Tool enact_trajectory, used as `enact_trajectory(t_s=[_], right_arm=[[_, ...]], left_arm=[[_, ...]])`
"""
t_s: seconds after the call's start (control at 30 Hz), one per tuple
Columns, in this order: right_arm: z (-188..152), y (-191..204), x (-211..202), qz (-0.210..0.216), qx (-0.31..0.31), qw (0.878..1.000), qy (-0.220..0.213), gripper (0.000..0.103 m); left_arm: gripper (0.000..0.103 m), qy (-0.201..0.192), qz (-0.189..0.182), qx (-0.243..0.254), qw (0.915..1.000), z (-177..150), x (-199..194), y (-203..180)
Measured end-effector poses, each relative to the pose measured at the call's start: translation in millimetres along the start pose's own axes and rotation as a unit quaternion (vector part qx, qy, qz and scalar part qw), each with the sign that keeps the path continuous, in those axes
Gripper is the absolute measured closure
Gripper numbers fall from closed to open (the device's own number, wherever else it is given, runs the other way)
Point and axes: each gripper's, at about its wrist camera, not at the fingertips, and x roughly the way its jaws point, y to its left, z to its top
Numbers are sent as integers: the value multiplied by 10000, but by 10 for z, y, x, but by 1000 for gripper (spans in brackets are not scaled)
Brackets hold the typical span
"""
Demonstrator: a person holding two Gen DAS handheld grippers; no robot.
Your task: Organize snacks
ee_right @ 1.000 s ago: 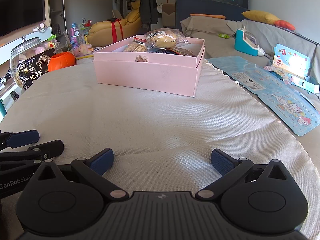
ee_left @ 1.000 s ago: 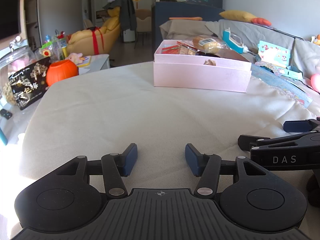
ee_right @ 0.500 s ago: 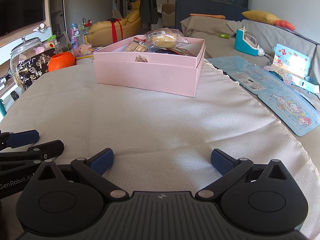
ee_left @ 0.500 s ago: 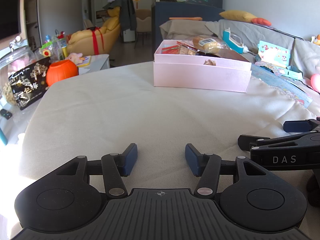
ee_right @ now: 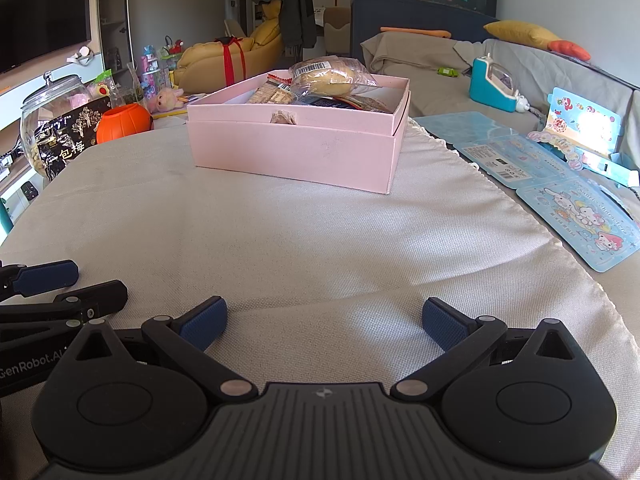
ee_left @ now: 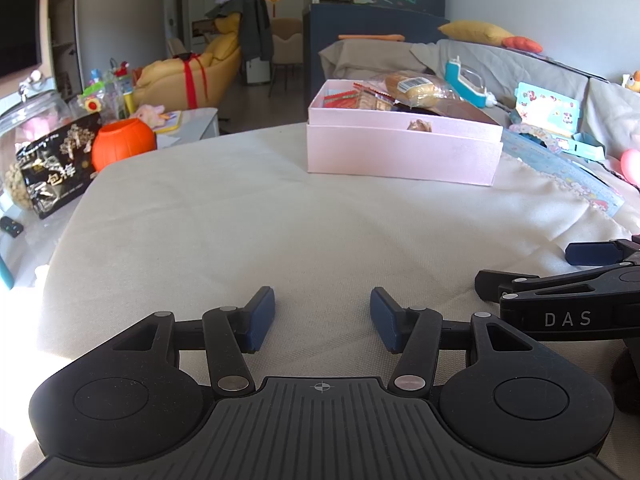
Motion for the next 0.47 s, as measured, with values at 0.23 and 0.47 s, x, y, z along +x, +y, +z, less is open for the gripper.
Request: enact_trajectory(t_s=[0.23, 0.47], right_arm=[[0, 0, -1, -4, -4, 10000, 0, 0], [-2, -1, -1, -1, 0, 10000, -1, 0]], left_arm=[[45, -1, -5, -6, 10000, 0, -1, 1], [45, -4, 7, 11, 10000, -1, -2, -7]])
